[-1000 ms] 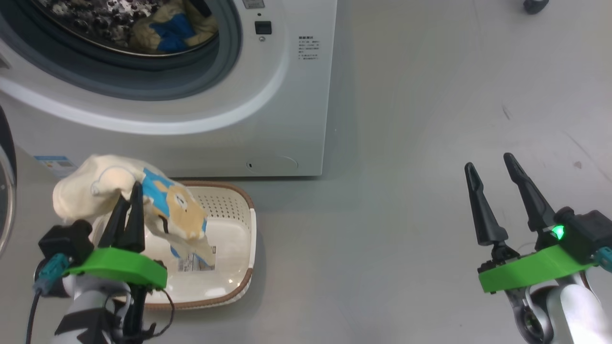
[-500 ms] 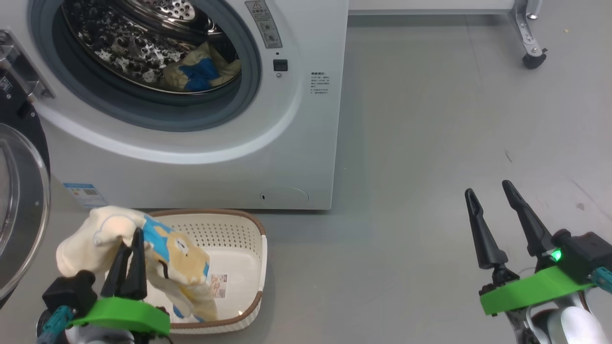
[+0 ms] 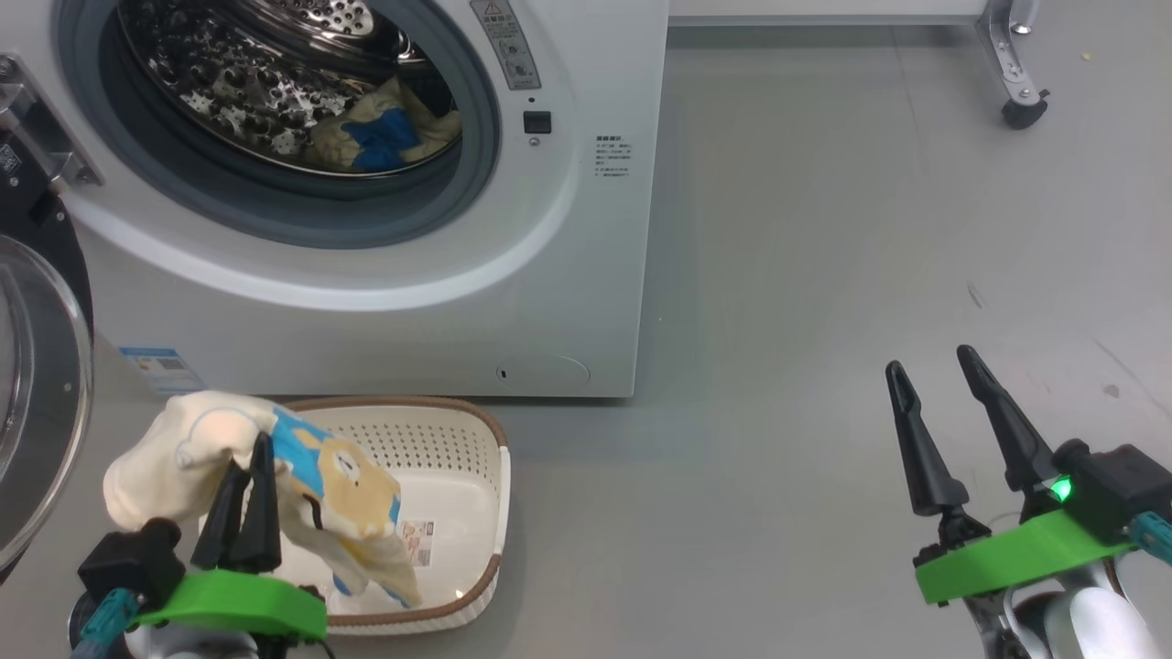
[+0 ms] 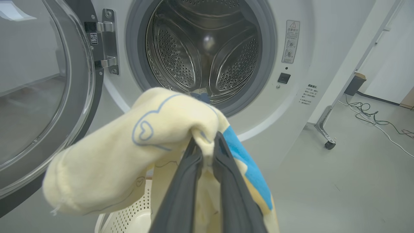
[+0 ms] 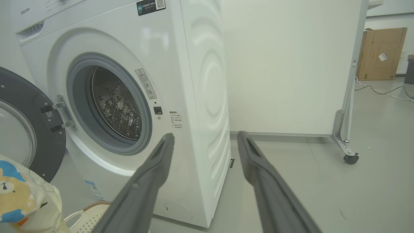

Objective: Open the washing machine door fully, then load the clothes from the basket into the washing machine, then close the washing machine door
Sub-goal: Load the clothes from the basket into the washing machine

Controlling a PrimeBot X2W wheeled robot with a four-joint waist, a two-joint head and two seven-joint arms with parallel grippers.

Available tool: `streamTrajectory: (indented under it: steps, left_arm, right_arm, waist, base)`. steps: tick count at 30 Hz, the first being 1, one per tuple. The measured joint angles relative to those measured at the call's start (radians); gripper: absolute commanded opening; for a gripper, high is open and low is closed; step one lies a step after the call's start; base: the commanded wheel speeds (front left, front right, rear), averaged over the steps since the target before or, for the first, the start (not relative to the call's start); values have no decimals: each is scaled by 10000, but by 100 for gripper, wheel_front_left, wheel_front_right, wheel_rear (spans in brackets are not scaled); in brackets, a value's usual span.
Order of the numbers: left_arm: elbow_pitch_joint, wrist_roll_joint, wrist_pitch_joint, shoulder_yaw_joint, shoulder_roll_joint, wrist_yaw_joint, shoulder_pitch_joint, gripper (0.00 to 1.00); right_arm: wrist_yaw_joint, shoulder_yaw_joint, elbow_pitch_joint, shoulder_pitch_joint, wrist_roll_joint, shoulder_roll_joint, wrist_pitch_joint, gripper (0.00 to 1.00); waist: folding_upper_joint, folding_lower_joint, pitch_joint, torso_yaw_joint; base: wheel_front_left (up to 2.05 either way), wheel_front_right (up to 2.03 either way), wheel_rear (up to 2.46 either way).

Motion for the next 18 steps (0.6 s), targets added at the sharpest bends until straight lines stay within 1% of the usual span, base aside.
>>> streamTrajectory:
  steps: [11,18]
  left_arm:
    - [-155,176,0,-6,4,-4,-247,0]
    - [-242,52,0,8,203,-8,-1632,0]
  right_arm:
    - [0,165,-65,-52,-6,-4,0,100]
    - [0,221,-230,-536,-21,-15,0,100]
  waist:
    - [0,1,717,-315]
    - [0,1,1582,-620]
  base:
    - [0,0,0]
    - [0,0,0]
